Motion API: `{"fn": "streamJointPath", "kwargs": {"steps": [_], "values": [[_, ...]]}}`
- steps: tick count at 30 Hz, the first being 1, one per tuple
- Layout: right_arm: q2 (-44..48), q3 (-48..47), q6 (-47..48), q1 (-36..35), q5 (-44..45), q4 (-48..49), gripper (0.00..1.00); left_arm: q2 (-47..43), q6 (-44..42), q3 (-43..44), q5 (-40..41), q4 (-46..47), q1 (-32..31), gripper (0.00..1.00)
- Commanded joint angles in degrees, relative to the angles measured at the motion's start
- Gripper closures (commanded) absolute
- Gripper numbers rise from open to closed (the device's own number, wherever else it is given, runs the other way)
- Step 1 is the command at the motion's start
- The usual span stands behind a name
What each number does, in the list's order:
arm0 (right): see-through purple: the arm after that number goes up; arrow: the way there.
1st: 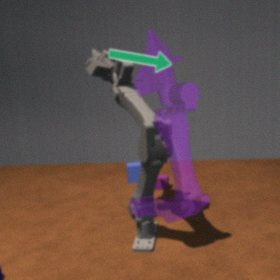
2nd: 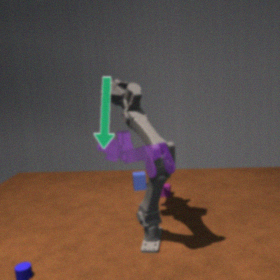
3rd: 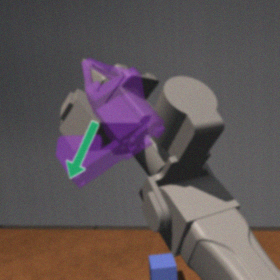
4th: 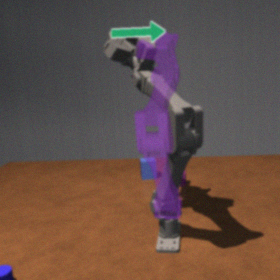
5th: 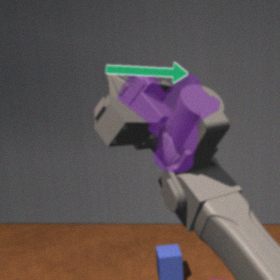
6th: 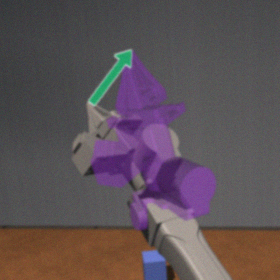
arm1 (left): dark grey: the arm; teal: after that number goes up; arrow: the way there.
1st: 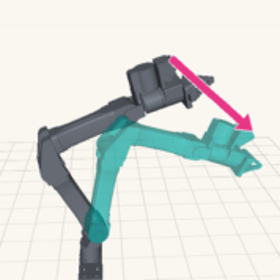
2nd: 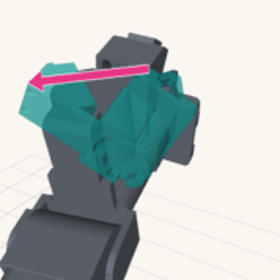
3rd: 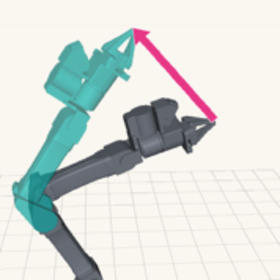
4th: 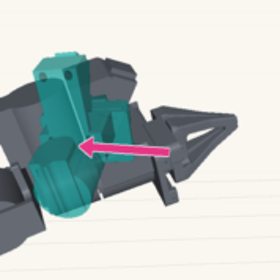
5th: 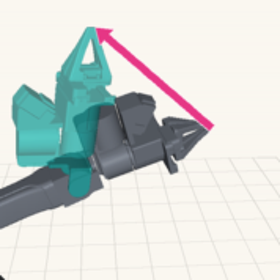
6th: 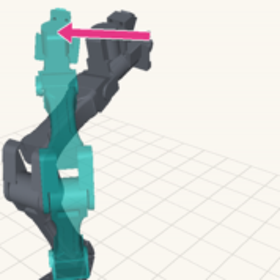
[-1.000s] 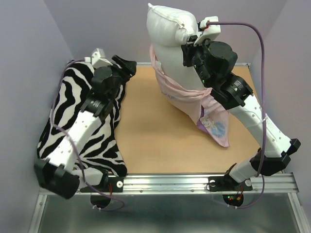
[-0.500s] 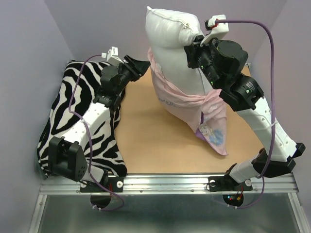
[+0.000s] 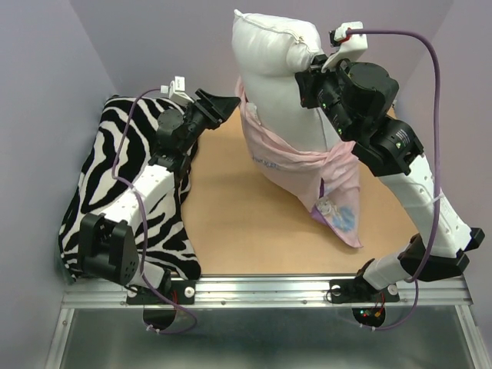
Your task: Remove the pillowcase from the pillow
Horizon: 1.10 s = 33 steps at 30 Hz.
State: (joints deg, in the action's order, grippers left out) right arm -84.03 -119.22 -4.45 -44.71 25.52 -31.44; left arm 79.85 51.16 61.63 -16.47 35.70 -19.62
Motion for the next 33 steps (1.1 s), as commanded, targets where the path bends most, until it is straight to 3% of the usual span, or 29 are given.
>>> {"fn": "streamJointPath", "kwargs": {"steps": [1,3,5,6,7,8,15,27,33], "values": [[1.24,-6.64,-1.35,-0.29,-0.47,8.59,0.99,3.55,2.54,2.80,-4.44,10.25,0.02,0.33],[1.15,-6.90,-1.70,-0.21,-0.64,8.50,0.99,6.36,4.03,4.02,-5.67,13.15,0.02,0.34],[1.06,-7.25,-1.88,-0.29,-0.73,8.41,0.99,9.61,4.65,6.30,-6.03,13.78,-0.07,0.47],[0.97,-7.43,-1.88,-0.38,-0.73,8.33,1.00,10.66,5.18,7.01,-6.12,13.69,-0.07,0.60],[0.97,-7.95,-1.88,-0.29,-0.56,8.33,0.99,12.59,5.36,8.50,-6.03,13.17,-0.07,0.87],[0.97,-8.31,-1.88,-0.29,-0.30,8.33,0.99,13.48,5.44,9.38,-5.16,12.03,-0.07,1.00],[0.10,-13.14,0.31,-0.29,3.13,7.97,1.00,20.07,2.81,8.61,3.09,-2.64,-2.09,1.00],[-2.10,-21.67,5.94,-0.29,8.93,8.33,0.99,35.02,-0.18,3.51,10.22,-6.71,-9.56,1.00],[0.26,-14.57,2.54,-0.29,6.57,8.41,1.00,33.71,-2.46,2.80,10.59,-5.39,-11.93,1.00]]}}
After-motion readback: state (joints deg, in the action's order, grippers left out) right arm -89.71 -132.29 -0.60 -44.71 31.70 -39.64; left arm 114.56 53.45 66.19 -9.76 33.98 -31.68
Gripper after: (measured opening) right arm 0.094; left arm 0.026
